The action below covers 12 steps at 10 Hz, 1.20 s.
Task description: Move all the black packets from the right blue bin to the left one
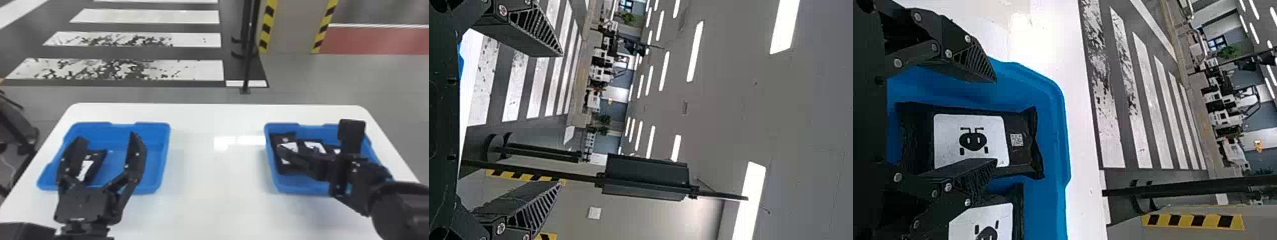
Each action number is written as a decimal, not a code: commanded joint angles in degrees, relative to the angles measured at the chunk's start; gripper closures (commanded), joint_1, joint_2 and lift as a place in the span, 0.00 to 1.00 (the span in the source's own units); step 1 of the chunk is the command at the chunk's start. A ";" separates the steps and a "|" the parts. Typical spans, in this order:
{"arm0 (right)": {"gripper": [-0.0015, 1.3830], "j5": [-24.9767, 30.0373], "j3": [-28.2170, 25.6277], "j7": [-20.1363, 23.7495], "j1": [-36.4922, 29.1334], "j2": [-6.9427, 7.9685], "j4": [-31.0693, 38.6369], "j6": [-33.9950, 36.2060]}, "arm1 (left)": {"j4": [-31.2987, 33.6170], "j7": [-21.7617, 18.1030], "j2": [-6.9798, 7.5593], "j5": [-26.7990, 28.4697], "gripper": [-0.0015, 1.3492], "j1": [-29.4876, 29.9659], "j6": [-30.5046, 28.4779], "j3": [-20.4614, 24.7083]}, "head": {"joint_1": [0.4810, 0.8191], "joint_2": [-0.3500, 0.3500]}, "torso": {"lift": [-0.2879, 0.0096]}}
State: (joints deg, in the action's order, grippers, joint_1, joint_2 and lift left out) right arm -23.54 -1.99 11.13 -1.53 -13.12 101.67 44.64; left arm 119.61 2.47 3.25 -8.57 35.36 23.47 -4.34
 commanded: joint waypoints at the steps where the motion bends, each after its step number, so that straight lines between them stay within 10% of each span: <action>1: 0.37 -0.34 0.28 -0.24 0.12 0.02 -0.49 0.50 | -0.01 -0.10 0.09 0.00 0.09 -0.07 0.02 0.00 | 0.63 0.49 | 0.50; 12: 0.39 0.92 0.40 -3.93 2.65 0.02 -3.72 5.00 | -0.01 -0.45 0.26 0.23 0.10 -0.49 0.30 -0.46 | 0.63 0.45 | 0.50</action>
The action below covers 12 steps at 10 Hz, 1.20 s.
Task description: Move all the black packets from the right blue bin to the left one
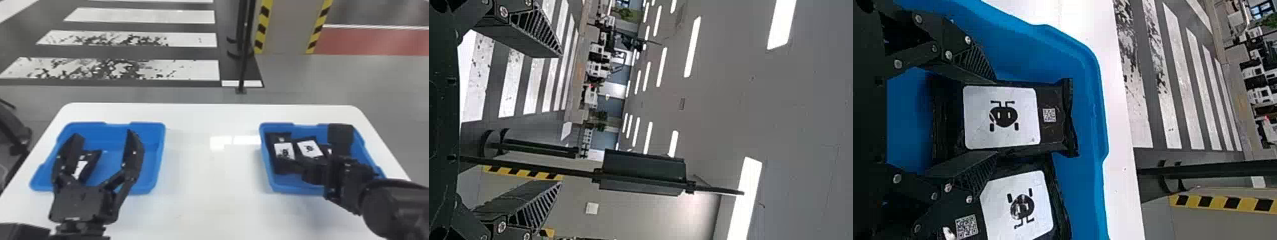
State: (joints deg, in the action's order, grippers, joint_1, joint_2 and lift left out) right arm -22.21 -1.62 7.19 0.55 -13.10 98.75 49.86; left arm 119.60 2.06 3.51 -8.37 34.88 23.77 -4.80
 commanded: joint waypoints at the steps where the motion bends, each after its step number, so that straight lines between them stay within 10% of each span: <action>1: 0.44 -0.98 0.13 0.02 0.86 -0.09 -1.37 -1.07 | 0.00 -0.03 0.00 0.14 0.10 -0.01 0.00 0.00 | 0.63 0.45 | 0.50; 3: 0.84 -1.67 1.39 0.10 1.14 -0.26 -1.23 -2.05 | 0.00 -0.03 0.00 0.25 0.10 0.27 0.28 0.23 | 0.63 0.46 | 0.50; 7: 0.87 -5.90 1.62 0.10 0.58 -0.26 -4.33 -4.87 | 0.00 -0.03 0.00 0.60 0.11 0.27 0.42 0.34 | 0.63 0.49 | 0.50; 12: 0.87 -7.61 -2.15 0.10 -12.22 0.35 16.77 -6.55 | -0.28 -0.03 -0.26 0.14 0.11 0.27 2.95 0.68 | 0.63 0.52 | 0.50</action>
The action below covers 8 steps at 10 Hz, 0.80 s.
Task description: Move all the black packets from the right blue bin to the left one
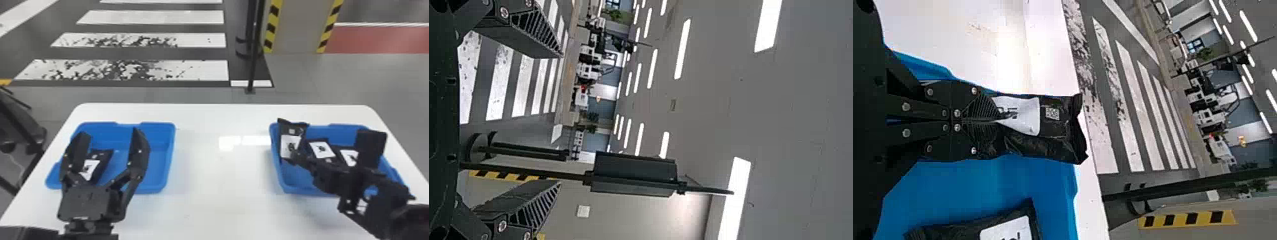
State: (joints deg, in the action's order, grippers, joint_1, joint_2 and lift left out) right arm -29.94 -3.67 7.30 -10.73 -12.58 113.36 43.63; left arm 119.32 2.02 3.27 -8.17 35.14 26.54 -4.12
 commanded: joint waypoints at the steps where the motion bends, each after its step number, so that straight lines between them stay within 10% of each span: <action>1: 0.87 -0.45 -0.11 0.08 -1.64 -0.17 4.55 -1.44 | 0.00 0.00 -0.02 -0.17 0.11 -0.13 0.19 -0.11 | 0.63 0.53 | 0.50; 8: 0.87 -20.68 10.29 12.04 0.04 -3.60 9.61 -4.68 | 0.00 -5.27 1.12 -13.99 0.09 -4.21 -2.63 -4.00 | 0.63 0.75 | 0.50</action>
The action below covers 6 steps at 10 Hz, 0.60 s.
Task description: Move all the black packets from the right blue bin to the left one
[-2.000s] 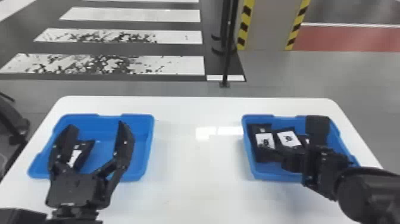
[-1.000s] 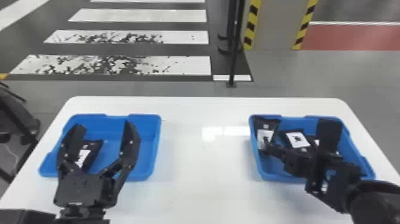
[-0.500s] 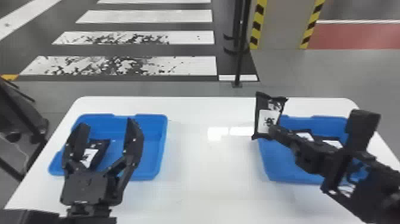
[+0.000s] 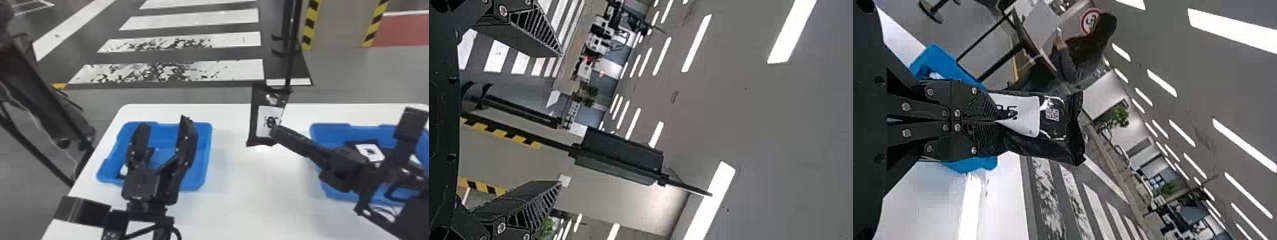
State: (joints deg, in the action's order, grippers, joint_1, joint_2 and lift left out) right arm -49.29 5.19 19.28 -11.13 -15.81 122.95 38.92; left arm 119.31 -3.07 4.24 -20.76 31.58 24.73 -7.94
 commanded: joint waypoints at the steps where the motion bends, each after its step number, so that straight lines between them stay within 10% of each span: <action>1: 0.87 -3.15 3.50 0.23 1.15 -0.80 -0.25 0.31 | 0.29 -1.41 0.25 -1.75 0.09 -1.21 -2.65 -0.40 | 0.63 0.79 | 0.50; 6: 0.87 -8.18 10.47 1.02 4.80 -2.03 -3.06 0.87 | 2.54 -5.90 0.77 -2.44 0.10 -2.34 -11.09 -0.40 | 0.63 0.86 | 0.50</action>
State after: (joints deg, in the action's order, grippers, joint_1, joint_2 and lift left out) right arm -56.85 14.72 20.28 -6.90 -17.72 120.45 39.79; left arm 121.71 -8.96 4.94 -23.11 29.44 14.02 -8.08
